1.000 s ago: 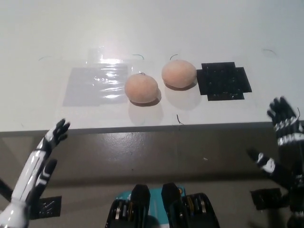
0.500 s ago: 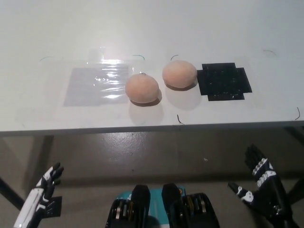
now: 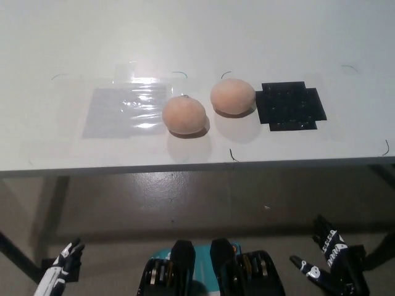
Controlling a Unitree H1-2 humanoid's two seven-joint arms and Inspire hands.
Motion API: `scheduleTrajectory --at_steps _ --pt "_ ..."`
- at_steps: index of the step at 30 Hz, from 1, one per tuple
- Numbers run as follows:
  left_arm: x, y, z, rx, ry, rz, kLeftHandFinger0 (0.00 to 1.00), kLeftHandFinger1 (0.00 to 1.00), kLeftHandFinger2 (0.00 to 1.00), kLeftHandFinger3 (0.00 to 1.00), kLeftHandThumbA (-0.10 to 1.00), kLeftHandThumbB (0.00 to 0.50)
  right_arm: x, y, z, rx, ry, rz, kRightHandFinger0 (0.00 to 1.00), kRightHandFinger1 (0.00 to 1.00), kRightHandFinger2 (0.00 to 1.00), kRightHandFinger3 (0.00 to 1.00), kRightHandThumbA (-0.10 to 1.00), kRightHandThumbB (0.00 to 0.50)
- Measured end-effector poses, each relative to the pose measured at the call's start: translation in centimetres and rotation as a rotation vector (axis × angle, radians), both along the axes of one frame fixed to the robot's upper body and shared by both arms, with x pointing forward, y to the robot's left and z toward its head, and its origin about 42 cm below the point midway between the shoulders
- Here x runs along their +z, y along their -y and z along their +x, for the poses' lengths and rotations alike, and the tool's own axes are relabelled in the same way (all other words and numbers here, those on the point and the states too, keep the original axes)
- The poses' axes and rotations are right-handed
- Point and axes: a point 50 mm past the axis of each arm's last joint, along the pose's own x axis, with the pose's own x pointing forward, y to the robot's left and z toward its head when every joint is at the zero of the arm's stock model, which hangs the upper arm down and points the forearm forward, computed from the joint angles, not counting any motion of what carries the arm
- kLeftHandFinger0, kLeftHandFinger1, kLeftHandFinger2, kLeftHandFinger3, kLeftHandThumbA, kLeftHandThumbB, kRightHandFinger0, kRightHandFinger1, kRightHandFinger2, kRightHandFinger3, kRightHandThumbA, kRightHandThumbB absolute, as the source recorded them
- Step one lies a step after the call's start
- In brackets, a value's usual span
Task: Use both hands to push two dumpling toys together to the middle
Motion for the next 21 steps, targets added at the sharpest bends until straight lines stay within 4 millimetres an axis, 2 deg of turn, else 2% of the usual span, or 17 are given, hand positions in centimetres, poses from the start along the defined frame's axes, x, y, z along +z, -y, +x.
scheduleTrajectory --at_steps 1,3,6,9,10,12,14,17,21 --pt "0.1 0.0 0.2 -0.001 0.003 0.000 1.00 1.00 1.00 1.00 1.00 0.186 0.0 0.0 0.2 -0.002 0.002 0.001 1.00 1.00 1.00 1.00 1.00 0.201" --pt "0.3 0.1 0.9 -0.004 0.012 -0.001 1.00 1.00 1.00 1.00 1.00 0.193 0.2 0.0 0.6 -0.010 0.011 0.007 1.00 1.00 1.00 1.00 1.00 0.211" --pt "0.4 0.2 1.3 -0.006 0.018 -0.002 1.00 1.00 1.00 1.00 1.00 0.184 0.3 0.1 0.9 -0.016 0.017 0.009 1.00 1.00 1.00 1.00 1.00 0.192" --pt "0.4 0.3 1.4 -0.007 0.019 -0.004 1.00 1.00 1.00 1.00 1.00 0.209 0.4 0.3 1.1 -0.027 0.020 0.010 1.00 1.00 1.00 1.00 1.00 0.195" --pt "0.4 0.3 1.4 -0.007 0.019 -0.006 1.00 1.00 1.00 1.00 1.00 0.212 0.4 0.4 1.1 -0.030 0.020 0.011 1.00 1.00 1.00 1.00 1.00 0.214" --pt "0.3 0.5 1.4 -0.007 0.018 -0.010 1.00 1.00 1.00 1.00 1.00 0.228 0.3 0.4 1.1 -0.033 0.019 0.013 1.00 1.00 1.00 1.00 1.00 0.221" --pt "0.2 0.6 1.5 -0.007 0.017 -0.013 1.00 1.00 1.00 1.00 1.00 0.235 0.3 0.4 1.1 -0.036 0.020 0.016 1.00 1.00 1.00 1.00 1.00 0.177" --pt "0.4 0.6 1.8 -0.008 0.020 -0.013 1.00 1.00 1.00 1.00 1.00 0.217 0.5 0.3 1.3 -0.039 0.026 0.024 1.00 1.00 1.00 1.00 1.00 0.165" --pt "0.9 0.8 2.7 -0.018 0.039 -0.013 1.00 1.00 1.00 1.00 1.00 0.246 0.9 0.0 2.0 -0.043 0.042 0.040 1.00 1.00 1.00 1.00 1.00 0.148"
